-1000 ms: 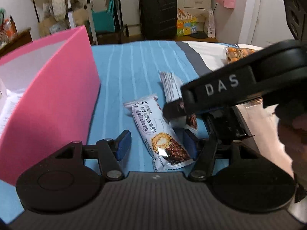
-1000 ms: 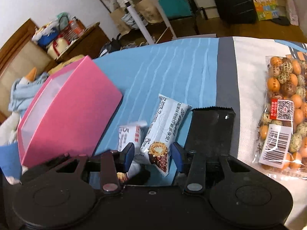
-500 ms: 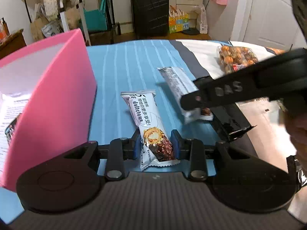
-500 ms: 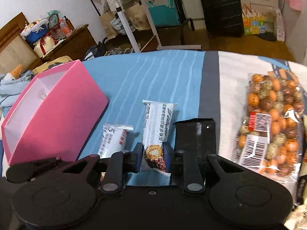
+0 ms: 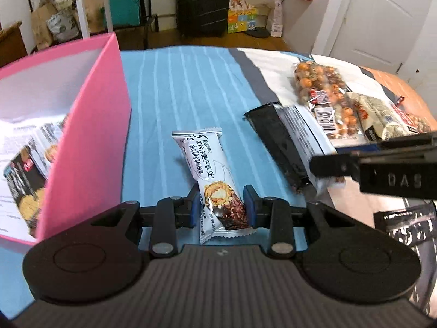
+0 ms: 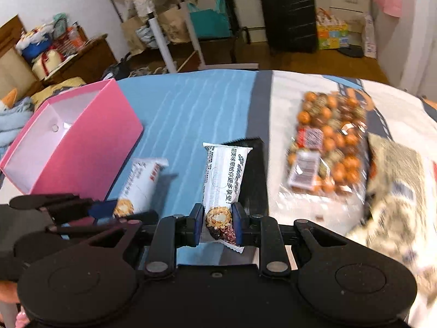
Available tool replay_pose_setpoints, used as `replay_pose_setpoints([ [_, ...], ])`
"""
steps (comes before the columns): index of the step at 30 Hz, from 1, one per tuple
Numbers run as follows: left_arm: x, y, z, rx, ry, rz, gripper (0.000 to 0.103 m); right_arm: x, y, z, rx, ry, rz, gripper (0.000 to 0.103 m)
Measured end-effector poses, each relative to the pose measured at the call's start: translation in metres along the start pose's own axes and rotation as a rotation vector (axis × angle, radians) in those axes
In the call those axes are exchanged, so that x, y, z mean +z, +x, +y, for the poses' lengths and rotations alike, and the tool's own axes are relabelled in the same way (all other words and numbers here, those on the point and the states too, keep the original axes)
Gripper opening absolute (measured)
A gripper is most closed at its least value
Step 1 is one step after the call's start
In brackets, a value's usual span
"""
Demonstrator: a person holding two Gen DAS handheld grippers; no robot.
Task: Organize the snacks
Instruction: 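Grasp a white wafer bar with the left gripper while the right gripper grasps another, then carry both white bars into the pink box and open both grippers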
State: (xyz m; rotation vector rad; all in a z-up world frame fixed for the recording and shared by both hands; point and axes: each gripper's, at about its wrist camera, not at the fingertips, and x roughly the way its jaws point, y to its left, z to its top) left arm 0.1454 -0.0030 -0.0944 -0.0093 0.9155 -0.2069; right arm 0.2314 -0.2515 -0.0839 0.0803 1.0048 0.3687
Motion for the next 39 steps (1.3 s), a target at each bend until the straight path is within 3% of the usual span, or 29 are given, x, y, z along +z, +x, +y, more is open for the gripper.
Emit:
replay_pose_setpoints([
  [7,-0.003,-0.046,-0.007,-0.058,0.047,-0.016,0.031,-0.020,-0.026,0.007,-0.014,0.015,0.007,0.027],
  [10,-0.008,-0.063,-0.009,-0.037,0.063,-0.011,0.031,-0.028,-0.037,0.017,-0.019,-0.006,0.020,0.027],
  [19,-0.029,-0.105,0.016,-0.108,-0.048,0.079,0.031,-0.044,-0.072,0.045,0.039,-0.043,0.079,0.027],
  [26,-0.040,-0.133,0.047,-0.132,-0.154,0.082,0.031,-0.038,-0.098,0.069,0.088,-0.127,0.133,0.027],
  [34,-0.033,-0.180,0.072,-0.030,-0.152,-0.049,0.031,-0.032,-0.111,0.110,0.188,-0.231,0.053,0.027],
  [39,-0.021,-0.198,0.100,0.083,-0.155,-0.131,0.032,-0.012,-0.110,0.141,0.237,-0.339,0.017,0.027],
])
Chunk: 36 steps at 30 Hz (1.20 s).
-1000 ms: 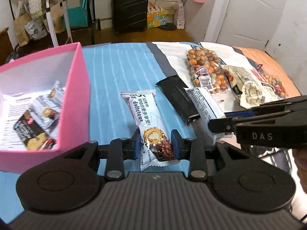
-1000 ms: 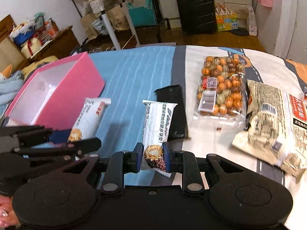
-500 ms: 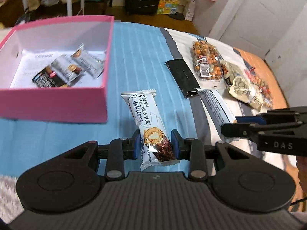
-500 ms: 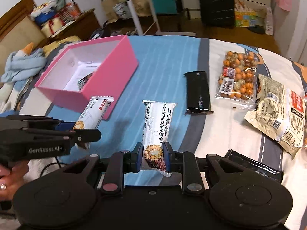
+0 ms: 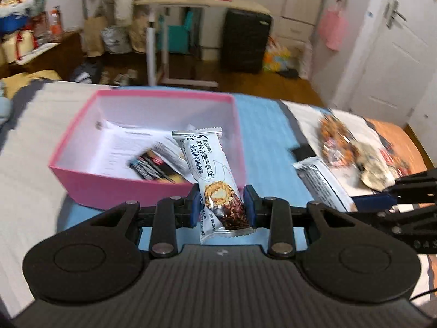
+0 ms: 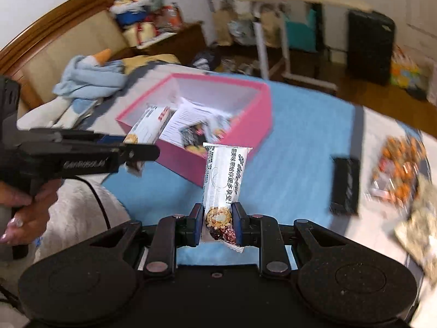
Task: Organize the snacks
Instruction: 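Carry both white bars into the pink box and open both grippers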
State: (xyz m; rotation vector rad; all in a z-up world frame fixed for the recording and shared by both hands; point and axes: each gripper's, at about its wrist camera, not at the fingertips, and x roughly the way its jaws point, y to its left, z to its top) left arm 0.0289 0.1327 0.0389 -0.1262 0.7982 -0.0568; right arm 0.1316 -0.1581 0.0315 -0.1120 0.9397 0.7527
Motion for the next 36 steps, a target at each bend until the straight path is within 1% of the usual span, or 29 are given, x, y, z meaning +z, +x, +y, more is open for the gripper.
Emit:
replay_pose_setpoints([
  [3,0.012,0.004,0.027,0.026,-0.046,0.010,0.032,0.031,0.009,0.014,-0.016,-0.126,-0.001,0.027],
  [5,0.020,0.012,0.046,0.075,-0.068,0.026,0.032,0.053,0.019,0.023,-0.009,-0.201,0.018,0.027],
  [7,0.027,0.025,0.062,0.112,-0.092,0.047,0.032,0.071,0.032,0.027,-0.001,-0.243,0.042,0.027],
  [10,0.040,0.047,0.087,0.115,-0.155,0.086,0.032,0.092,0.061,0.029,0.020,-0.289,0.075,0.027],
  [12,0.048,0.065,0.101,0.140,-0.177,0.111,0.032,0.103,0.084,0.030,0.045,-0.312,0.087,0.027],
  [15,0.057,0.093,0.115,0.178,-0.192,0.146,0.032,0.114,0.121,0.031,0.076,-0.325,0.105,0.027],
  [19,0.055,0.125,0.128,0.208,-0.209,0.204,0.032,0.122,0.172,0.025,0.134,-0.287,0.159,0.027],
  [21,0.053,0.137,0.130,0.236,-0.213,0.222,0.032,0.120,0.192,0.026,0.135,-0.283,0.183,0.027],
  [23,0.053,0.147,0.131,0.274,-0.197,0.226,0.032,0.119,0.211,0.029,0.122,-0.307,0.206,0.027],
  [26,0.053,0.159,0.132,0.287,-0.195,0.247,0.032,0.120,0.231,0.031,0.104,-0.317,0.233,0.027],
  [28,0.054,0.161,0.132,0.321,-0.191,0.248,0.034,0.121,0.239,0.033,0.104,-0.334,0.240,0.027],
  [29,0.054,0.160,0.132,0.343,-0.190,0.244,0.039,0.121,0.239,0.033,0.096,-0.328,0.225,0.031],
  [30,0.056,0.158,0.132,0.353,-0.190,0.238,0.042,0.121,0.237,0.031,0.089,-0.318,0.211,0.031],
  [32,0.058,0.149,0.132,0.340,-0.178,0.214,0.045,0.121,0.227,0.028,0.096,-0.295,0.181,0.032],
  [36,0.061,0.127,0.130,0.305,-0.166,0.195,0.050,0.118,0.191,0.019,0.110,-0.249,0.106,0.033],
])
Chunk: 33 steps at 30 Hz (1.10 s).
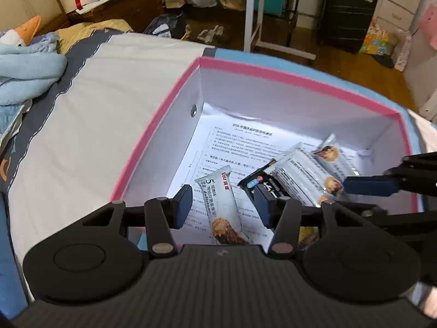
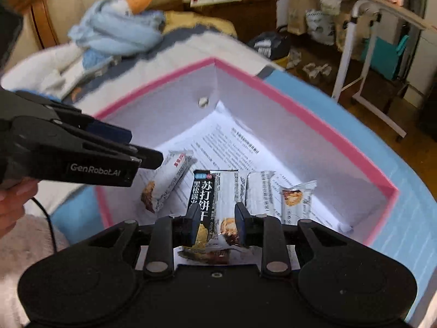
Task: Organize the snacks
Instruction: 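Carry both white bars into the pink box and open both grippers, then withdraw both grippers from the box toward the remaining snacks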
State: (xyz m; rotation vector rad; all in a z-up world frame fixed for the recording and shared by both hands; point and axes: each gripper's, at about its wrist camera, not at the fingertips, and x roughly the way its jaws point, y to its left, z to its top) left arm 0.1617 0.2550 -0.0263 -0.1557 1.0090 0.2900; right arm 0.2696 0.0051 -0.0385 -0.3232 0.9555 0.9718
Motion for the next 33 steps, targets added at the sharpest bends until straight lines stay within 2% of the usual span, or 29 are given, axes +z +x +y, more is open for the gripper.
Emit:
replay_pose_setpoints([
  [4,-0.003,-0.031,0.001,-0.054,0.005,-0.031,0.056,-0.016,-0.051,0.001,-0.015,0.042,-0.090,0.036],
  [8,-0.008,-0.064,-0.010,-0.142,0.054,-0.082,0.060,-0.039,-0.106,0.006,-0.064,0.060,-0.157,0.039],
  [15,-0.022,-0.109,-0.050,-0.269,0.161,-0.127,0.067,-0.083,-0.180,0.007,-0.182,0.107,-0.184,0.048],
  [17,-0.027,-0.117,-0.064,-0.301,0.188,-0.132,0.070,-0.101,-0.201,0.004,-0.219,0.125,-0.203,0.054],
  [21,-0.037,-0.128,-0.097,-0.363,0.261,-0.127,0.073,-0.137,-0.230,-0.002,-0.302,0.168,-0.142,0.054],
  [24,-0.040,-0.126,-0.130,-0.373,0.314,-0.105,0.073,-0.160,-0.244,-0.011,-0.383,0.205,-0.081,0.055],
  [27,-0.048,-0.126,-0.157,-0.425,0.359,-0.082,0.073,-0.180,-0.257,-0.020,-0.428,0.247,-0.058,0.057],
  [31,-0.059,-0.122,-0.191,-0.477,0.411,-0.033,0.074,-0.206,-0.264,-0.031,-0.451,0.291,-0.055,0.074],
  [33,-0.066,-0.116,-0.208,-0.492,0.437,-0.022,0.075,-0.221,-0.263,-0.036,-0.445,0.310,-0.059,0.078],
])
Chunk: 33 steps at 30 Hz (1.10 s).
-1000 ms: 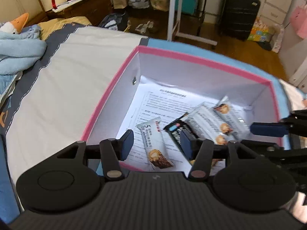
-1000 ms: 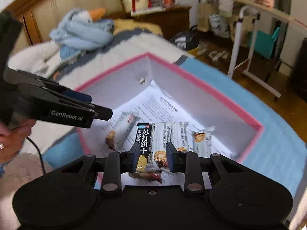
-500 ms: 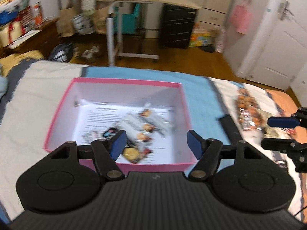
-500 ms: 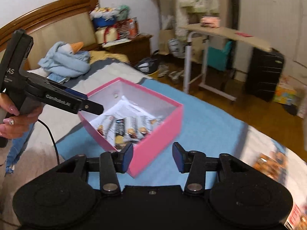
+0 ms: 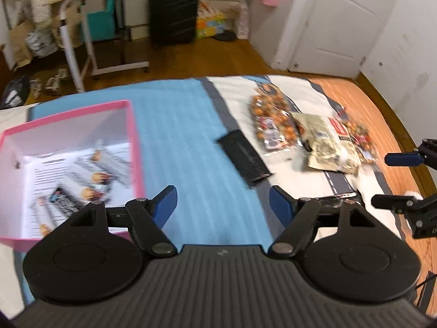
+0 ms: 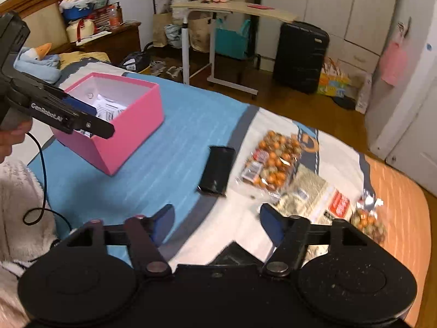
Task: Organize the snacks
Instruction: 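Withdraw both grippers from the box toward the remaining snacks, then grasp the black pouch with the left gripper while the right gripper pinches its other end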
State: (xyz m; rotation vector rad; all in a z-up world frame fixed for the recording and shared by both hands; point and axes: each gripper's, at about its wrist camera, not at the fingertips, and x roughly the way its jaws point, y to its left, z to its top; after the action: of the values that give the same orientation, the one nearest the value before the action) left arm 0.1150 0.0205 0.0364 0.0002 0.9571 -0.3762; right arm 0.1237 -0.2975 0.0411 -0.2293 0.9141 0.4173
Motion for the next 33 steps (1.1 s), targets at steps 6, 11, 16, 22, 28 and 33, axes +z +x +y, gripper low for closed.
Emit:
replay_pose_setpoints([
  [6,-0.007,0.055,-0.032,-0.053,0.048,0.012,0.079,-0.042,0.034,-0.020,-0.025,0.039,0.031,0.081],
  [11,-0.020,0.108,-0.048,-0.081,0.011,0.069,0.079,-0.076,0.056,-0.034,-0.080,0.052,0.050,0.082],
  [16,-0.035,0.132,-0.073,-0.142,0.016,0.075,0.079,-0.103,0.074,-0.056,-0.109,0.125,0.075,0.082],
  [22,-0.049,0.157,-0.097,-0.264,-0.023,0.130,0.069,-0.125,0.082,-0.069,-0.071,0.187,0.061,0.082],
  [28,-0.065,0.176,-0.104,-0.300,-0.038,0.169,0.057,-0.135,0.093,-0.054,-0.093,0.110,0.047,0.082],
  [33,-0.073,0.173,-0.110,-0.346,-0.030,0.127,0.057,-0.145,0.097,-0.050,-0.119,0.092,-0.003,0.084],
])
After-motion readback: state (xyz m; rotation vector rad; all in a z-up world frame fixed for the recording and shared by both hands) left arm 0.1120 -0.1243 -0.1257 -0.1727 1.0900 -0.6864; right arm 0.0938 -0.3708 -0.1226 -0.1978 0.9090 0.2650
